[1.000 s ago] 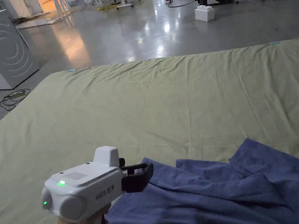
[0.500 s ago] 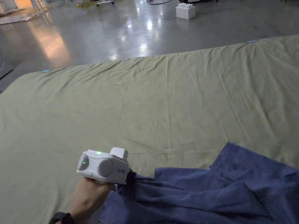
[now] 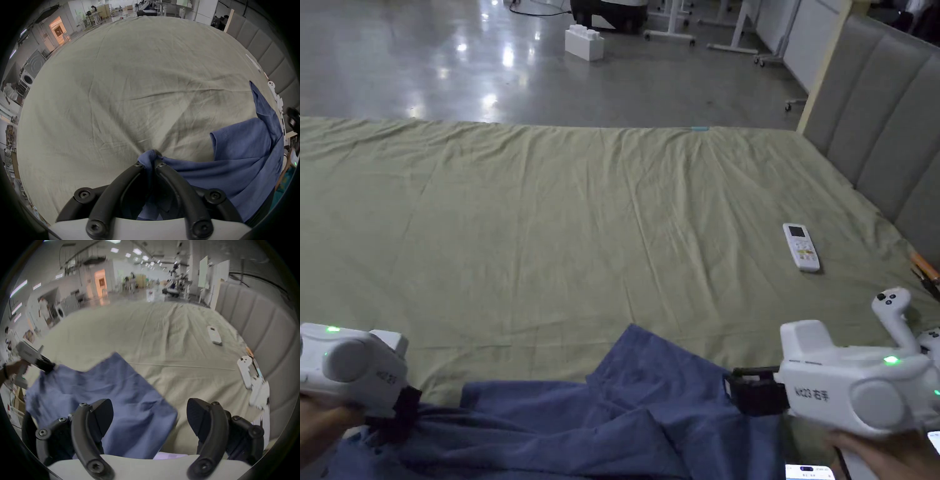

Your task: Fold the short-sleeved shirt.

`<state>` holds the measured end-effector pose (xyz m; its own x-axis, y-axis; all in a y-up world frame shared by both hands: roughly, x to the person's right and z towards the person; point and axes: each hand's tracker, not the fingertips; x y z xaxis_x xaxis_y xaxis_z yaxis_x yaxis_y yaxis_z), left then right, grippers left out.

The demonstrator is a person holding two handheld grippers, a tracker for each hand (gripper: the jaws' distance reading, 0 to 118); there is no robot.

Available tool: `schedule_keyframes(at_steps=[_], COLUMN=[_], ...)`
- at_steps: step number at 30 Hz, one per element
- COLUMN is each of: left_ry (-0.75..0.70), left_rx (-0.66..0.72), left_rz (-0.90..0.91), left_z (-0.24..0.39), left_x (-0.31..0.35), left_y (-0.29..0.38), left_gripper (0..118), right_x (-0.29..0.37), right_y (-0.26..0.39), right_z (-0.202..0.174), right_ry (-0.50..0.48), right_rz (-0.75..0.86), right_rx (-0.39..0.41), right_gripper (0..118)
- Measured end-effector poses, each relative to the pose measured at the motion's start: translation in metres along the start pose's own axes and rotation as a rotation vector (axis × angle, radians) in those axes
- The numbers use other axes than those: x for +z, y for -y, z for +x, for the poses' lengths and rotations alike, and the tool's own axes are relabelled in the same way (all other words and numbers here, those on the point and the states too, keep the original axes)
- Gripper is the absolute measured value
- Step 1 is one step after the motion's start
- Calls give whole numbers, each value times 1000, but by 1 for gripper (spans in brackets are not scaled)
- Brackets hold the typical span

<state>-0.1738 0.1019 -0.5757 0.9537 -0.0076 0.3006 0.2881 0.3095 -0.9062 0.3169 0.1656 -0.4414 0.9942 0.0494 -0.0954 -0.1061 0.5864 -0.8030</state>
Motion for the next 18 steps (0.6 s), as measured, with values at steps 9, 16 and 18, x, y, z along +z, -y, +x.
schedule_keyframes(at_steps=[9, 16, 18], left_ry=[53, 37, 89], left_rx=[27, 33, 44], left_rz=[4, 136, 247], left_z=[1, 3, -10], left_x=[10, 45, 80], left_y=[7, 23, 29], left_gripper=[9, 8, 8], right_x=[-72, -44, -10], right_y=[-9, -6, -9], right_z=[11, -4, -4], right_ry=[10, -22, -50], right_rz=[-185, -119, 9], right_rx=[52, 21, -40], right_gripper=[68, 3, 3])
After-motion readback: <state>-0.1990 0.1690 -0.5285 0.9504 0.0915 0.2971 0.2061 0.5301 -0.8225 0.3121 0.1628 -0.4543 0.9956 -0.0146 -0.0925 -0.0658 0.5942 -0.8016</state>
